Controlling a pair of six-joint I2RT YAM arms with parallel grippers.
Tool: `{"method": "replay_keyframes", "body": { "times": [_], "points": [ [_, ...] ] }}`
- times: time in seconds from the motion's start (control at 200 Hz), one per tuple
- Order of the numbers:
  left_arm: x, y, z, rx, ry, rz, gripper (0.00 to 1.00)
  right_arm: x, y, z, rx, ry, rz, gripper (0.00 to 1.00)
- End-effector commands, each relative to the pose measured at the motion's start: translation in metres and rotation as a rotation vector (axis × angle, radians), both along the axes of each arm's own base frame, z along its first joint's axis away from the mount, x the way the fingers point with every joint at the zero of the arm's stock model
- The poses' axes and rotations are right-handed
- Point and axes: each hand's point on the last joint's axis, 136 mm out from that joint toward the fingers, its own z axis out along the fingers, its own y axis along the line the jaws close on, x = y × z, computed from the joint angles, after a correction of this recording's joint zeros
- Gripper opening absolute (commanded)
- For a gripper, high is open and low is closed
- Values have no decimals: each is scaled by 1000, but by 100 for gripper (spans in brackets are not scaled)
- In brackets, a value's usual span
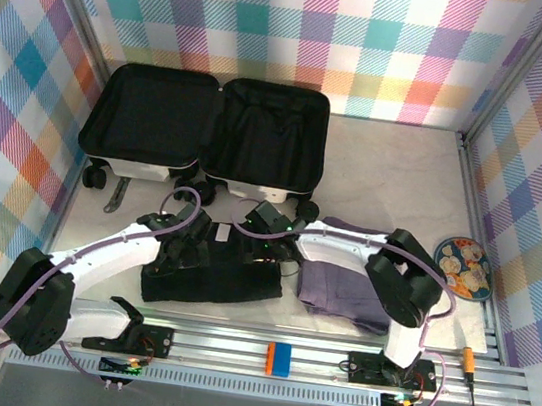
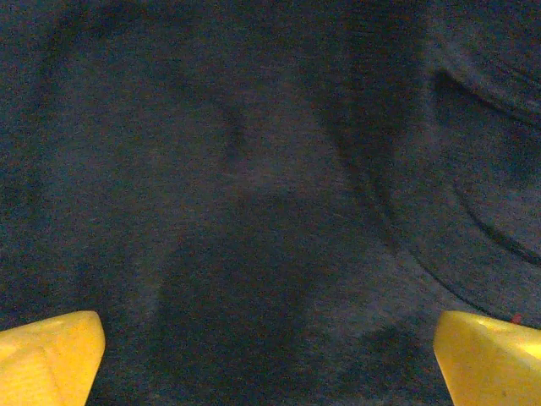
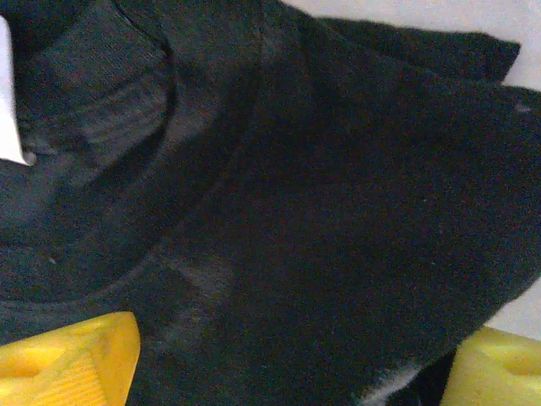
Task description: Pack the luggage
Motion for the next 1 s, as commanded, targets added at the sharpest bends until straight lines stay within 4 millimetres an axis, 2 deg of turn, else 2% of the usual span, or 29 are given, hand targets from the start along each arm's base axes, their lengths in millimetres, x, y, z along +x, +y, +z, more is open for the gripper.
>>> {"method": "replay_keyframes", "body": {
  "times": [0.0, 0.125, 0.26, 0.465, 0.585, 0.725, 0.855, 0.995],
  "points": [
    [-6, -3, 0, -14, -5, -1, 100, 21, 21, 9, 33, -45, 49, 81],
    [3, -7, 12, -13, -50, -22, 100, 30, 24, 7, 41, -34, 58, 78],
    [18, -11, 33, -8, -112, -58, 100, 30, 24, 4, 27, -28, 87, 77],
    [48, -23, 57, 24, -164, -122, 100, 21, 11, 13, 15, -48, 132, 84],
    [67, -30, 57, 59, -148, -153, 100, 12, 4, 15, 5, -30, 147, 87],
    [85, -32, 46, 95, -94, -155, 100, -2, 1, 12, 15, 5, 159, 89],
    [92, -31, 38, 112, -72, -150, 100, -15, 5, 2, -8, 27, 173, 89],
    [92, -24, 39, 110, -85, -119, 100, -17, 8, -13, -30, 47, 143, 89]
  ]
}}
